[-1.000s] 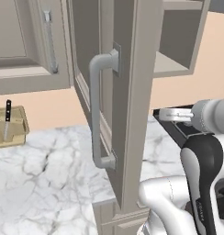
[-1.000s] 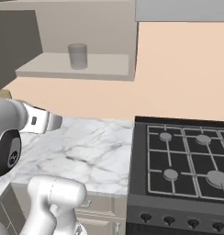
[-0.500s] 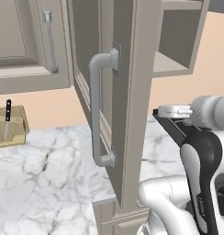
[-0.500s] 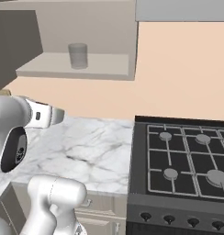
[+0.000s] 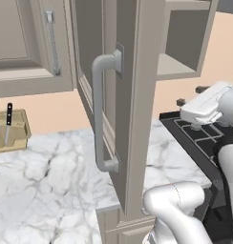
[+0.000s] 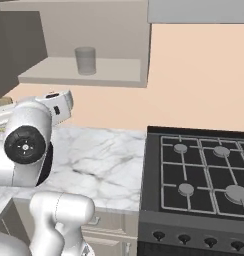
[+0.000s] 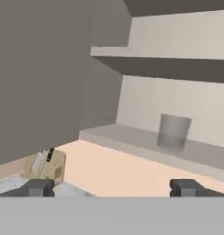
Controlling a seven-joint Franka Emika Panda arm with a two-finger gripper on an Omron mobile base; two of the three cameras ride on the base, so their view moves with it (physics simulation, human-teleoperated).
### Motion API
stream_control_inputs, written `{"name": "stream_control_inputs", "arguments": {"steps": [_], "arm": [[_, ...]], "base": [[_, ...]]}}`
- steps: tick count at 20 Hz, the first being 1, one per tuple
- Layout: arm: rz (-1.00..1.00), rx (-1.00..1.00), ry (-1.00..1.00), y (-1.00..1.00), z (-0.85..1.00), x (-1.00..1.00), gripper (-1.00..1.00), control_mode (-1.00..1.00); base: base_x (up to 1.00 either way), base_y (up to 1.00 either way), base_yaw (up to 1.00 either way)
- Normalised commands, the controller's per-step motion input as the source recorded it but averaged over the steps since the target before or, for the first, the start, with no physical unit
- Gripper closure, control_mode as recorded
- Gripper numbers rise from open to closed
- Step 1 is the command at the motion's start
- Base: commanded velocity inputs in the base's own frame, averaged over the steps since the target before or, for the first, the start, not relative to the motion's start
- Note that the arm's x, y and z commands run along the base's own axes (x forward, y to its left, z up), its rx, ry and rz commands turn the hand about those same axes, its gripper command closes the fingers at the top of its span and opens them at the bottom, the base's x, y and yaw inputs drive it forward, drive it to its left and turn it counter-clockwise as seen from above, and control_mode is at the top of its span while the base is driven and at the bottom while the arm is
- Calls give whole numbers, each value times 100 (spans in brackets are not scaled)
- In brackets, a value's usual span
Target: There is a bowl on the dining counter. Grab a lemon wedge from the fridge and place it in the bowl. Then get the liquor bottle and glass cup from the cabinet and place them next to the bowl.
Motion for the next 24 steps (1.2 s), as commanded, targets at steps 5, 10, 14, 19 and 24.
{"name": "stream_control_inputs", "arguments": {"steps": [5,10,14,19,24], "arm": [[19,-33,-19,0,41,-30,-100,-100],[13,-41,-19,-2,37,-19,-100,-100],[1,-44,-6,-8,17,8,-100,-100],[-11,-38,0,-9,-1,40,-100,-100],[-2,-17,-6,-1,0,34,-100,-100]], "base": [[0,0,0],[0,0,0],[0,0,0],[0,0,0],[0,0,0]]}}
